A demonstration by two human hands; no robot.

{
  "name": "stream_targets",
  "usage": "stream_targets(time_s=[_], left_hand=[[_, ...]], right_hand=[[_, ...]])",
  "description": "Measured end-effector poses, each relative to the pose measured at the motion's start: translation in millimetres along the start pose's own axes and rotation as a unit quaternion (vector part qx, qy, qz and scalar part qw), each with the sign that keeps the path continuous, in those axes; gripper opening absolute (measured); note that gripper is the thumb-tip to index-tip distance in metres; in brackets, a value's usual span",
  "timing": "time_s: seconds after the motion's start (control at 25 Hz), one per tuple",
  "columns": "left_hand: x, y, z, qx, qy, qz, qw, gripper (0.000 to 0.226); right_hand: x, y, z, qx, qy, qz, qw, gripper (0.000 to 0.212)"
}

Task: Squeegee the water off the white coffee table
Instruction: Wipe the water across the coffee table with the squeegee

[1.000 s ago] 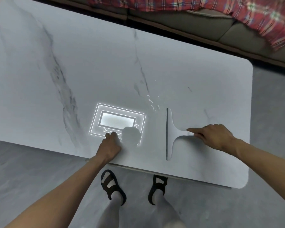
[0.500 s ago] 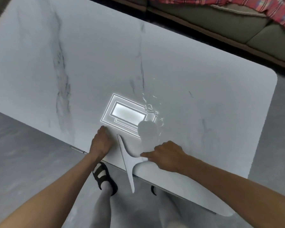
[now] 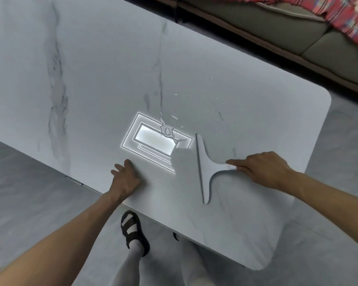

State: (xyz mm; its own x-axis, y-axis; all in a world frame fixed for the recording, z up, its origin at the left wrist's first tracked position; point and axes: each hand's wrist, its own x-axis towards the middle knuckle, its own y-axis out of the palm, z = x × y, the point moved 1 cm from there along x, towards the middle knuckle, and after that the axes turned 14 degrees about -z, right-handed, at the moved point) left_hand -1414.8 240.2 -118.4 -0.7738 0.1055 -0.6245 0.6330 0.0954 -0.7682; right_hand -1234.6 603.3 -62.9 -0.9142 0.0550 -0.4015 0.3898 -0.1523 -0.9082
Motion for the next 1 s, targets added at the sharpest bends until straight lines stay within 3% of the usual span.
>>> stream_targets(time_s=[0.16, 0.4, 0.56, 0.68, 0.8, 1.0], left_hand=[[-0.9, -11.4, 9.7, -0.024, -0.006, -0.028, 0.999, 0.060], [14.3, -42.4, 35.5, -0.119, -0.076, -0.131, 0.981, 0.056], [31.3, -57.1, 50.3, -0.145, -0.075, -0.142, 0.976, 0.056], [38.7, -62.4, 46.0, -0.146, -0.062, -0.124, 0.979, 0.059], [39.1, -63.2, 21.4, -0.163, -0.041, -0.125, 0.978, 0.051], [51.1, -48.9, -36.9, -0.115, 0.059, -0.142, 0.981, 0.035]], right_hand=[[-1.7, -24.8, 8.3, -0.018, -0.003, -0.021, 1.000, 0.043], [76.0, 1.8, 168.1, 0.056, -0.183, 0.018, 0.981, 0.039], [122.9, 13.8, 218.3, 0.059, -0.215, 0.026, 0.974, 0.039], [145.6, 6.4, 193.2, 0.063, -0.174, -0.013, 0.983, 0.037], [151.6, -8.6, 131.2, 0.081, -0.067, -0.041, 0.994, 0.036], [100.2, -22.8, 33.1, 0.075, 0.079, -0.066, 0.992, 0.036]])
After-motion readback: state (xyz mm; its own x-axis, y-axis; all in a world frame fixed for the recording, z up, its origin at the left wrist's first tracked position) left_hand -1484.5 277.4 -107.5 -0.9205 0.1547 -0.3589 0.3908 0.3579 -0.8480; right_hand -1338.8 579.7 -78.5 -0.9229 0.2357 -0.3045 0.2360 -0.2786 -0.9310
